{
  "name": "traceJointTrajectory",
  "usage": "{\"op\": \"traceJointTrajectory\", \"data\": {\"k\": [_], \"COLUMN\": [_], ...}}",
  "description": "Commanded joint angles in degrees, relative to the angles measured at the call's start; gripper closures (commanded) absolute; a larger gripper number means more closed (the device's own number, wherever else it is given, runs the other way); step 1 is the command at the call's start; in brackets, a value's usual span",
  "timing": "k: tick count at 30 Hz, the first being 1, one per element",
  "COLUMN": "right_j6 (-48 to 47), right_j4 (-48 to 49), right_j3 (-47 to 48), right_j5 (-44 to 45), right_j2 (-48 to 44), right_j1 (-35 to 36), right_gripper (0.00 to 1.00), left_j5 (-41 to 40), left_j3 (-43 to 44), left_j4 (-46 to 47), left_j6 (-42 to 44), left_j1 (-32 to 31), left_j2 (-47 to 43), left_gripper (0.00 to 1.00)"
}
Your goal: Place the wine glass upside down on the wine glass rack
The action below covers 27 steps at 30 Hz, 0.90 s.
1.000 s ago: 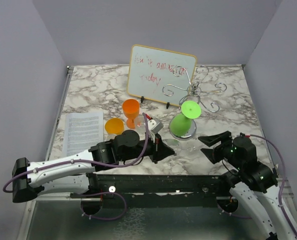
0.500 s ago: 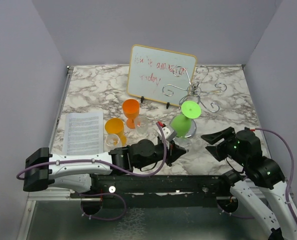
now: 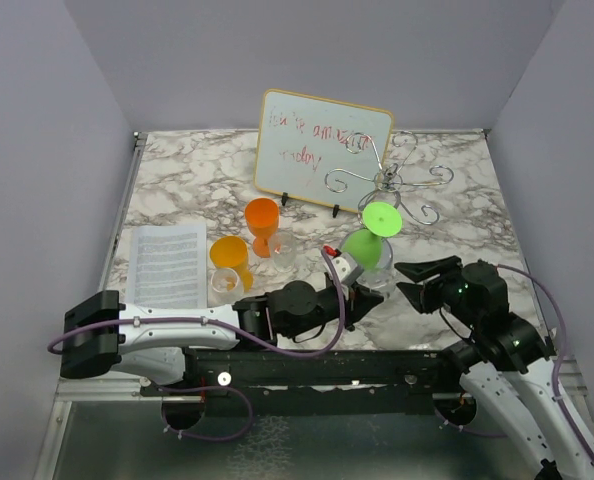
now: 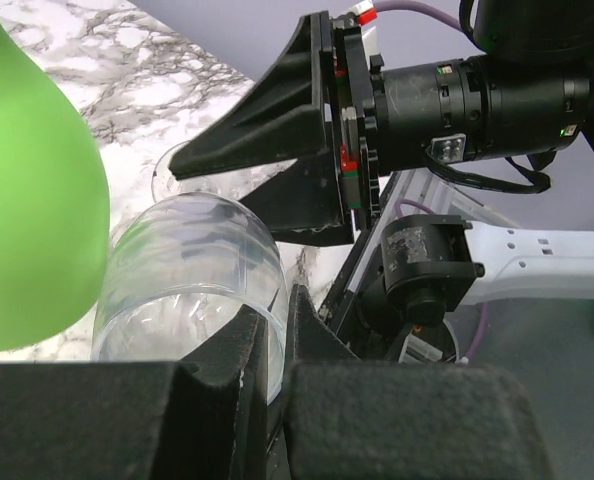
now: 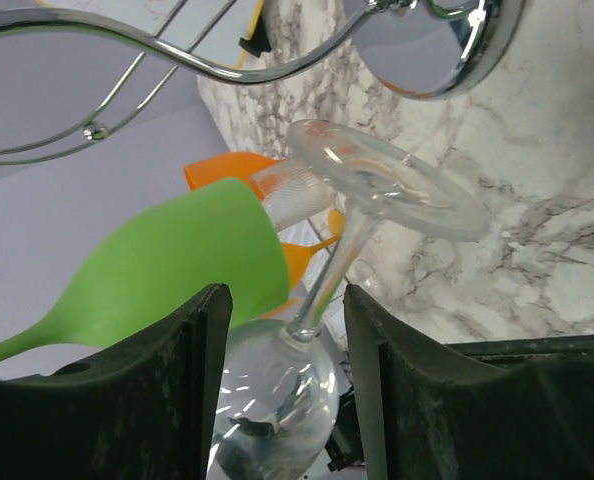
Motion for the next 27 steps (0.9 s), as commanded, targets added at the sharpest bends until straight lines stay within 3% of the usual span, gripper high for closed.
{"op": "traceJointTrajectory", "data": {"k": [1,9,13,21,23,25,27], "right_j6": [2.7,5.5,7.2,7.9,8.0,8.2,8.3], "right_j4": [9.0,11.1,16.9,17.0,16.4,15.9,14.9], "right_j3": [-1.6,-3.8,-6.8,-6.1,-5.7,-5.5,-5.2], "right_j5": [-2.4,-4.5,-7.1,-8.3,-8.4,-8.7,-8.7], "right_j2": [1.1,3.1,3.7,4.2,3.9,3.7,3.3], "right_j1": [0.2,0.1,0.1,0.1,0.2,0.1,0.1], "right_gripper": [0.47,0.6,0.66,0.91,0.86,0.72,0.66], "left_j5": [-0.2,-0.6,-0.4,-2.8,-4.3,-4.8,-4.8], "left_j3": [1.8,2.7,2.6,2.0,1.8,1.7,1.8], "left_j4": [5.1,6.3,6.7,6.9,6.8,6.9,6.9], "left_j6": [1.3,2.5,3.4,5.0,5.4,5.6,5.6], "left_j1": [-0.5,-0.5,-0.5,-0.5,-0.5,-0.5,-0.5], "left_j2": [1.3,1.9,2.2,3.4,3.8,4.0,4.5], "left_gripper": [1.0,1.0,1.0,1.0,1.0,1.0,1.0]}}
